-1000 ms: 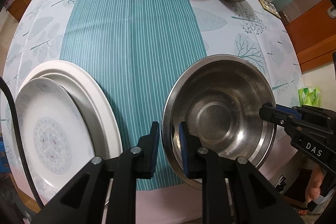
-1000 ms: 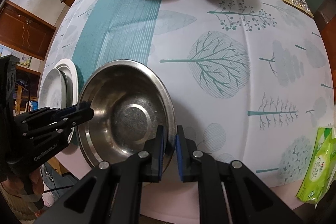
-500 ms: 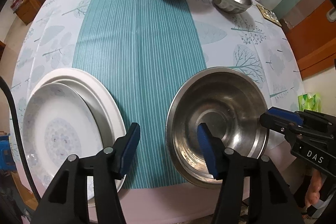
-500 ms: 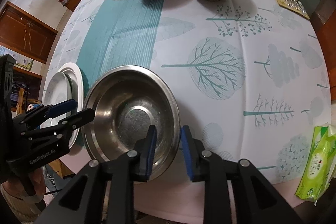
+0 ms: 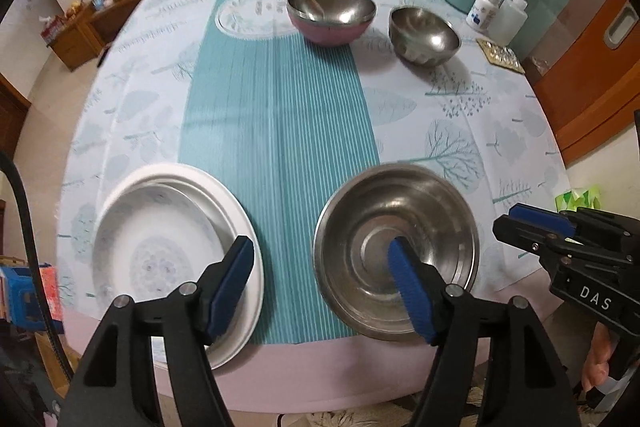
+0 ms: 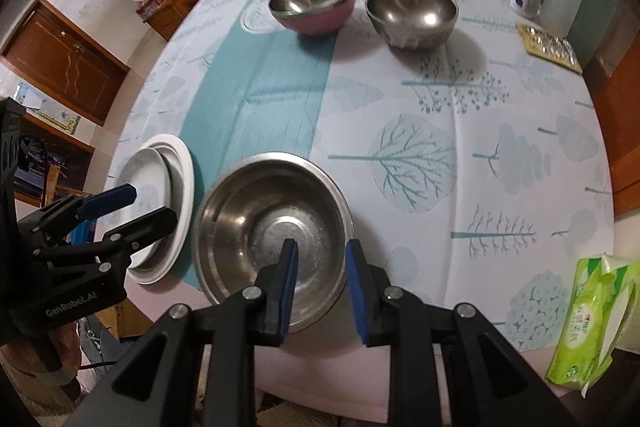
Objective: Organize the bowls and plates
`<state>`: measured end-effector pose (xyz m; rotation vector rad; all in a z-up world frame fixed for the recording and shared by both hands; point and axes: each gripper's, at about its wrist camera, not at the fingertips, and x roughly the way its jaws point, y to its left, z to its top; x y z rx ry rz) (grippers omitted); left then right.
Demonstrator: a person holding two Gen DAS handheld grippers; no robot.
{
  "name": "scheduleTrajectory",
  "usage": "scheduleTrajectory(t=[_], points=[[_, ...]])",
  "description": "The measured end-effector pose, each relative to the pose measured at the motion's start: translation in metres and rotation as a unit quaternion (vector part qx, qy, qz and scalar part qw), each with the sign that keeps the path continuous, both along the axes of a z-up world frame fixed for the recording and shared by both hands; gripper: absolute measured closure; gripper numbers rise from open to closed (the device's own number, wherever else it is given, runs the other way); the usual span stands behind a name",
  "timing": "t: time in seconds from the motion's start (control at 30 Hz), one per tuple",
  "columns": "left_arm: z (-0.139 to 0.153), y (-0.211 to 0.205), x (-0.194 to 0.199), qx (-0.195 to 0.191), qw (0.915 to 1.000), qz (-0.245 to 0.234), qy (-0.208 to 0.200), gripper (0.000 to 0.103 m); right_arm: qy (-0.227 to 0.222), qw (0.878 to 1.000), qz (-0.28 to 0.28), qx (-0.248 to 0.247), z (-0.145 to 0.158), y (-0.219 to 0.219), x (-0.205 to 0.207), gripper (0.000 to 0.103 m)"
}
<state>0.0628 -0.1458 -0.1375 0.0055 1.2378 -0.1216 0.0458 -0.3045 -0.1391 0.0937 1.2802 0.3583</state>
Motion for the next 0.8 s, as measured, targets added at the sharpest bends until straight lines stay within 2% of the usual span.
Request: scheduleTrajectory(t=[0.17, 0.3, 0.43, 0.5, 0.67, 0.8], points=[[0.028, -0.002, 0.000, 0.008, 0.9997, 0.000, -0.023, 0.034, -0.030, 0.999, 0.007, 0.010, 0.022, -0.008, -0.001, 0.078], [0.059, -0.006, 0.007, 0.037, 0.9978, -0.002, -0.055, 0.034, -0.055, 0.998, 0.010, 0.016, 0.044, -0.017, 0.003, 0.078], [0.094, -0.002, 0.017, 0.061, 0.9936, 0.007, -0.094, 0.023, -0.088, 0.996, 0.010, 0.015, 0.071, -0.025, 0.013, 0.078], [0.110, 0.002, 0.023, 0.064, 0.9918, 0.010, -0.110, 0.022, -0.104, 0.994, 0.012, 0.013, 0.084, -0.027, 0.018, 0.078], [0.129, 0.009, 0.041, 0.077, 0.9899, 0.009, -0.119, 0.021, -0.138, 0.990, 0.018, 0.007, 0.117, -0.028, 0.037, 0.077], [0.133, 0.014, 0.063, 0.079, 0.9903, 0.003, -0.114, 0.021, -0.155, 0.988, 0.021, 0.002, 0.135, -0.024, 0.051, 0.070]])
